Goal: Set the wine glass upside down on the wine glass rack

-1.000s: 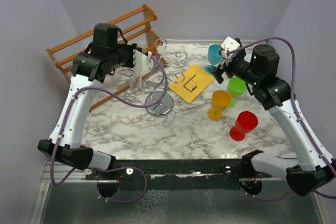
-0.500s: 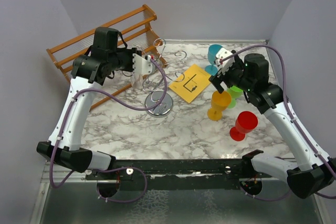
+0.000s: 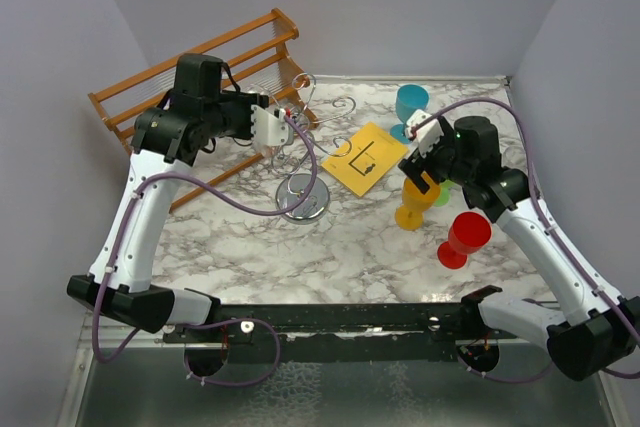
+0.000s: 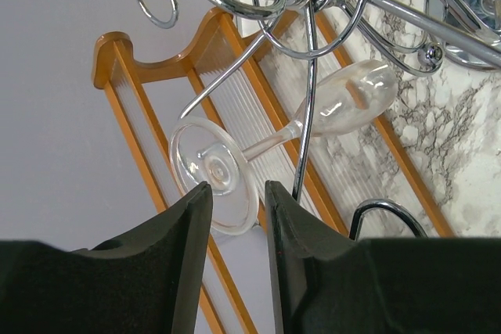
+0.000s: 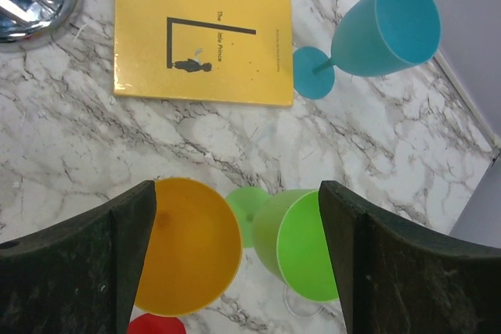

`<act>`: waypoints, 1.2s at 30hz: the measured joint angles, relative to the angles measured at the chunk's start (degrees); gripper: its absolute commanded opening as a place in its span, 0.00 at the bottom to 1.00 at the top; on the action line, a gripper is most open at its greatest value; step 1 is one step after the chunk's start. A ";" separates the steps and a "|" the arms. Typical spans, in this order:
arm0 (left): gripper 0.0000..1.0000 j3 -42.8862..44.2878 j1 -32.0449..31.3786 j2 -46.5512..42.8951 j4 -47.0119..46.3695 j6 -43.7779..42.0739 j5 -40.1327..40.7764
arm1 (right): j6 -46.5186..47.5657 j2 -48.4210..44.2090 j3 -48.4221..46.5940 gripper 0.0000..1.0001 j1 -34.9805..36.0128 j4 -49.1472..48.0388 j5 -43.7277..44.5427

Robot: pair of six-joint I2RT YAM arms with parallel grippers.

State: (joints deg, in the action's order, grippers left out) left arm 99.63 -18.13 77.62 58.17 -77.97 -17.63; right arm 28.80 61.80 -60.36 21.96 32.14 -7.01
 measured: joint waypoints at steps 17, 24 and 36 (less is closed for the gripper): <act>0.69 5.35 0.00 -2.32 2.84 4.02 -1.01 | -1.88 0.85 0.04 0.67 -6.62 9.51 -2.21; 0.79 7.17 0.00 -3.37 2.75 8.55 -2.03 | -3.02 0.02 0.98 0.53 -7.78 11.37 -2.86; 0.80 8.57 0.00 -4.00 3.02 11.13 -4.11 | -4.35 3.56 1.11 0.39 -7.82 11.78 -2.95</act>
State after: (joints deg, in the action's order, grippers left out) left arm 108.20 -18.13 73.63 61.19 -66.85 -21.74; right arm 24.45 65.36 -59.24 14.13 43.92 -9.96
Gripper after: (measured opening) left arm 0.795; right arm 0.397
